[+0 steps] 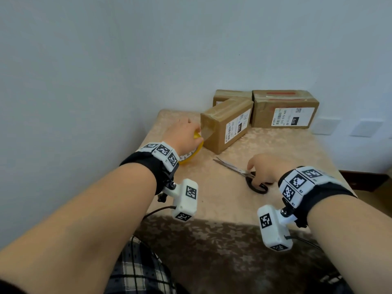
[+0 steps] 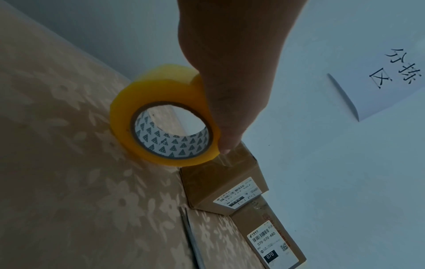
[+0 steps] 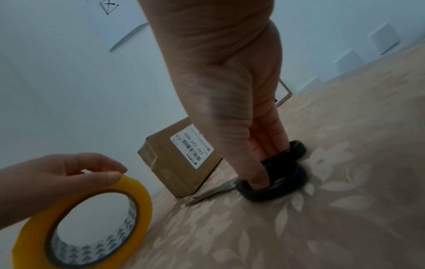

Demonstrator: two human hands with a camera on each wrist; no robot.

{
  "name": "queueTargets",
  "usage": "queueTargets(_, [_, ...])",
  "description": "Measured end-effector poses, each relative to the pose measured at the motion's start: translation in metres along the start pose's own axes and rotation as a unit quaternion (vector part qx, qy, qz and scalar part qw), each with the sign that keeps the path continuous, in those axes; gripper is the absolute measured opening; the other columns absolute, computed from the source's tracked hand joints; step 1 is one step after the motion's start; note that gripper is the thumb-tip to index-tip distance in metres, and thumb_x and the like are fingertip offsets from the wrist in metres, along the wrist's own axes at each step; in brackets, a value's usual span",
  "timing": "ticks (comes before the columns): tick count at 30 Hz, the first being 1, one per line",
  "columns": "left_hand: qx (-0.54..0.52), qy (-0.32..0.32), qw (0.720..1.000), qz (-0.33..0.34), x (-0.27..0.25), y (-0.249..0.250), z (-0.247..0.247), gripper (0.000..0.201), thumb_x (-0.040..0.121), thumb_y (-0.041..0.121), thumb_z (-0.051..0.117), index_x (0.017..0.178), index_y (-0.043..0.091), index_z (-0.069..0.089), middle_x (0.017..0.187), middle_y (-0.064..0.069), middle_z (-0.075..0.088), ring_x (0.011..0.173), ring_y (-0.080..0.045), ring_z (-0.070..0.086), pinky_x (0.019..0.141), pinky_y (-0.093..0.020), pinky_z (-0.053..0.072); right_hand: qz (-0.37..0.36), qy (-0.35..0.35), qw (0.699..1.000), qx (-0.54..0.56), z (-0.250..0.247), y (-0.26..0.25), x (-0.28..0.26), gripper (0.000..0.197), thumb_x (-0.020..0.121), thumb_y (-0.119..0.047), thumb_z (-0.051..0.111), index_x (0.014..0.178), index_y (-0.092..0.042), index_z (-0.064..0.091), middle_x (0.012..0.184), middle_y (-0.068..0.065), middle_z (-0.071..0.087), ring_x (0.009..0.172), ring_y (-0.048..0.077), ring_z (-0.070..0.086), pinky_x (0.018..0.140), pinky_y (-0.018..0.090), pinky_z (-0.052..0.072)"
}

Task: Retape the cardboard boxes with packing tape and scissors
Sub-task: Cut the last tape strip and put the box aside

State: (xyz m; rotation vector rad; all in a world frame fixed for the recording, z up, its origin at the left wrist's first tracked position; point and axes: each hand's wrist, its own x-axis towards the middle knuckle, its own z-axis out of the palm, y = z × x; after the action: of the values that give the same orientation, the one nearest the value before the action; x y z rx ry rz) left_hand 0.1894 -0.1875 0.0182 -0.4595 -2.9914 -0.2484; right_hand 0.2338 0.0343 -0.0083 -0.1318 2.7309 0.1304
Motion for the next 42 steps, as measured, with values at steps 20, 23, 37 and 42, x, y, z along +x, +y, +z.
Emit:
queueTargets(20, [-0.095, -0.021, 0.995, -0.008, 0.006, -0.002, -0.011, 0.030, 0.088, 0.031, 0.061, 0.114, 0.015, 0.059, 0.114, -0.003, 0.060, 0.102, -0.019, 0.055, 0.077, -0.025, 0.038, -0.015, -0.053, 0.882, 0.468, -0.042, 0.013, -0.034, 0.026, 0.087, -0.043, 0.063, 0.104, -0.023, 0.061, 0.085, 0.005, 0.066, 0.077, 0.013, 0.056, 0.080, 0.030, 0.032])
queueTargets(23, [-0.104, -0.026, 0.994, -0.009, 0.008, -0.002, -0.010, 0.027, 0.086, 0.027, 0.060, 0.110, 0.015, 0.059, 0.108, -0.003, 0.061, 0.094, -0.018, 0.055, 0.074, -0.026, 0.039, -0.019, -0.058, 0.873, 0.484, -0.039, 0.003, -0.020, 0.033, 0.086, -0.049, 0.061, 0.105, -0.022, 0.062, 0.082, 0.004, 0.066, 0.075, 0.013, 0.056, 0.074, 0.032, 0.033])
queueTargets(37, [-0.109, -0.036, 0.989, -0.088, 0.044, -0.010, -0.013, 0.011, 0.090, 0.025, 0.056, 0.085, 0.016, 0.059, 0.093, -0.002, 0.060, 0.090, -0.017, 0.054, 0.077, -0.026, 0.042, -0.072, -0.019, 0.855, 0.513, -0.035, -0.024, 0.040, 0.054, 0.084, -0.052, 0.064, 0.109, -0.004, 0.065, 0.060, -0.003, 0.062, 0.047, 0.005, 0.052, 0.055, 0.022, 0.030])
queueTargets(42, [-0.169, -0.112, 0.963, -0.179, 0.054, -0.007, -0.017, 0.018, 0.075, 0.036, 0.069, 0.081, 0.020, 0.066, 0.090, -0.003, 0.067, 0.084, -0.019, 0.063, 0.082, -0.035, 0.055, -0.095, -0.032, 0.848, 0.520, -0.028, -0.018, 0.045, 0.081, 0.061, -0.064, 0.068, 0.109, 0.001, 0.062, 0.061, 0.003, 0.059, 0.056, 0.016, 0.048, 0.057, 0.027, 0.031])
